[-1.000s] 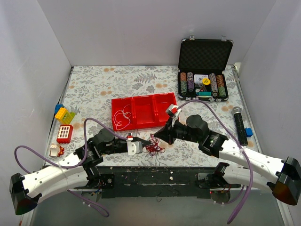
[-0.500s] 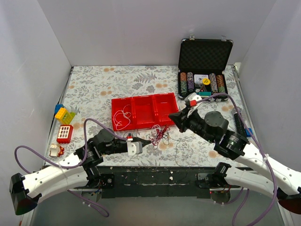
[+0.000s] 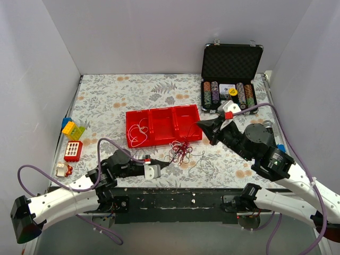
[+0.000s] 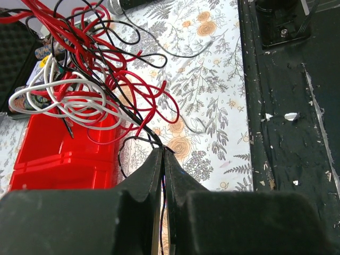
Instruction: Untangle the cables
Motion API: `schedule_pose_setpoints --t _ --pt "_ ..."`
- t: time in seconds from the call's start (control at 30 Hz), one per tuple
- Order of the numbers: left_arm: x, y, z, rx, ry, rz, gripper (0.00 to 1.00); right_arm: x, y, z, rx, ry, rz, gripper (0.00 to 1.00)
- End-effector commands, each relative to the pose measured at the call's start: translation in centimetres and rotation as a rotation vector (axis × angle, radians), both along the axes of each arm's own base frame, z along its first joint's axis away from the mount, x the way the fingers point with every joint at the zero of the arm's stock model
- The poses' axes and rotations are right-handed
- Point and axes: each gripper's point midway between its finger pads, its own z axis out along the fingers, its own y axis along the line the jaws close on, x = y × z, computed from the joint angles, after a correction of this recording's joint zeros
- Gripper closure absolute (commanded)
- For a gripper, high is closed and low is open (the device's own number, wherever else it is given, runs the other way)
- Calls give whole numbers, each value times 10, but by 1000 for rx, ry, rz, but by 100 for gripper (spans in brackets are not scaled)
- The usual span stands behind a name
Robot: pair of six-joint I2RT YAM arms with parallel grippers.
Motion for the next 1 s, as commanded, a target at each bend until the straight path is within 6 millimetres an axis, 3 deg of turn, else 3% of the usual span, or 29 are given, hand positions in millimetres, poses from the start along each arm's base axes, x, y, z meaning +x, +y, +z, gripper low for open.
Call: schedule_pose_setpoints --t 0.0,0.07,0.13,0.23,0.33,0.43,0.57,0.63,0.8,0.87,0.97 --pt "-18 17 -59 186 119 -31 100 -6 -37 112 265 -220 -79 99" --pt "-15 14 -47 171 121 -18 67 -12 -26 105 278 -182 -16 99" --pt "-12 10 -29 143 130 -1 45 -19 -11 90 268 -130 57 99" --pt "-10 1 19 42 185 26 23 -29 10 64 252 -51 165 99" --pt "-10 -7 76 -77 238 38 13 -39 26 44 229 13 252 99" --pt "-2 -14 126 -187 252 72 10 -45 31 37 219 32 288 99" --pt "21 -21 164 -315 240 164 12 -49 33 37 217 33 316 99" --pt "25 -25 164 -321 228 168 13 -51 35 38 215 36 331 99" --pt "23 -36 136 -248 250 131 23 -59 41 35 212 54 383 99" --pt "25 -41 136 -264 244 125 28 -63 42 34 212 59 404 99" --pt "30 -47 139 -276 230 125 44 -66 44 27 201 77 425 99"
